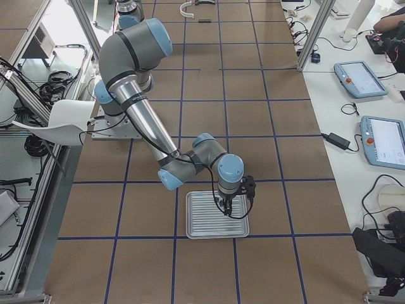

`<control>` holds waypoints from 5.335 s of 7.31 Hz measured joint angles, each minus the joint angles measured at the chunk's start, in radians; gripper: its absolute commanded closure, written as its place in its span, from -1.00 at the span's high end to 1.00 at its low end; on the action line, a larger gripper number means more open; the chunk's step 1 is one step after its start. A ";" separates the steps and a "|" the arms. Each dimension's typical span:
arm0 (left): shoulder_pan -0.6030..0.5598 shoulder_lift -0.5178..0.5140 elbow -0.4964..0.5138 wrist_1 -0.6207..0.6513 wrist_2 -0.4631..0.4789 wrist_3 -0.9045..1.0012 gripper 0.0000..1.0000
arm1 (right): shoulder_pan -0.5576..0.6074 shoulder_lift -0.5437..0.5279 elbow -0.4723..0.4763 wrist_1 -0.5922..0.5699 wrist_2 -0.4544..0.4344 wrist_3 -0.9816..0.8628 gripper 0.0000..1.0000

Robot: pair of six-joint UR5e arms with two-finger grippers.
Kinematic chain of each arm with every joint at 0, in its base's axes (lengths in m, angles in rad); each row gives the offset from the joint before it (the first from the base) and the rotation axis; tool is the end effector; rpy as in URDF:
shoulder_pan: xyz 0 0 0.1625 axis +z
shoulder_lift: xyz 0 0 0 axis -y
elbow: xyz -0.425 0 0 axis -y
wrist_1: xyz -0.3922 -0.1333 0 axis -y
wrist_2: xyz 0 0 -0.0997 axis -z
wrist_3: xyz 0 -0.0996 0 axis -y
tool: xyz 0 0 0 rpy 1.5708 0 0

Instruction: Place bearing gear from tray to pile

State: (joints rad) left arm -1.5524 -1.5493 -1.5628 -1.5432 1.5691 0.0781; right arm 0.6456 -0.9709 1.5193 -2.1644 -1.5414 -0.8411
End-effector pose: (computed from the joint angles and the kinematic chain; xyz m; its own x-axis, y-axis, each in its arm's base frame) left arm -0.1245 -0.4905 0.5052 -0.9982 0.0596 -0.0028 0.0597 0.9966 -0.0570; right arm -0.4602 -0.5172 0.2139 -0.9964 0.0837 0.0141 0.0829 0.9952 -0.0520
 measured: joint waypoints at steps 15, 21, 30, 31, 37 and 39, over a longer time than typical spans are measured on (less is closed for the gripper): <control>0.000 0.000 0.002 0.000 -0.001 0.000 1.00 | -0.001 0.057 0.001 -0.005 -0.047 0.139 -0.56; 0.000 -0.002 0.003 0.000 -0.001 -0.001 1.00 | 0.001 0.022 -0.011 0.015 -0.041 0.143 -0.80; 0.000 0.001 0.000 0.000 -0.003 -0.001 1.00 | 0.765 -0.196 0.001 0.218 -0.002 0.911 -0.81; 0.000 0.001 -0.001 0.000 -0.003 -0.001 1.00 | 0.882 -0.185 0.009 0.216 -0.001 1.132 -0.81; 0.000 0.003 -0.009 0.001 -0.002 -0.001 1.00 | 1.310 -0.069 0.107 -0.052 -0.012 1.888 -0.27; 0.000 0.003 -0.010 0.001 -0.002 -0.001 1.00 | 1.323 -0.063 0.109 -0.055 -0.006 1.898 0.99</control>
State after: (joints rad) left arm -1.5524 -1.5463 -1.5732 -1.5417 1.5670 0.0767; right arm 1.9681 -1.0340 1.6283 -2.2199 -1.5470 1.0566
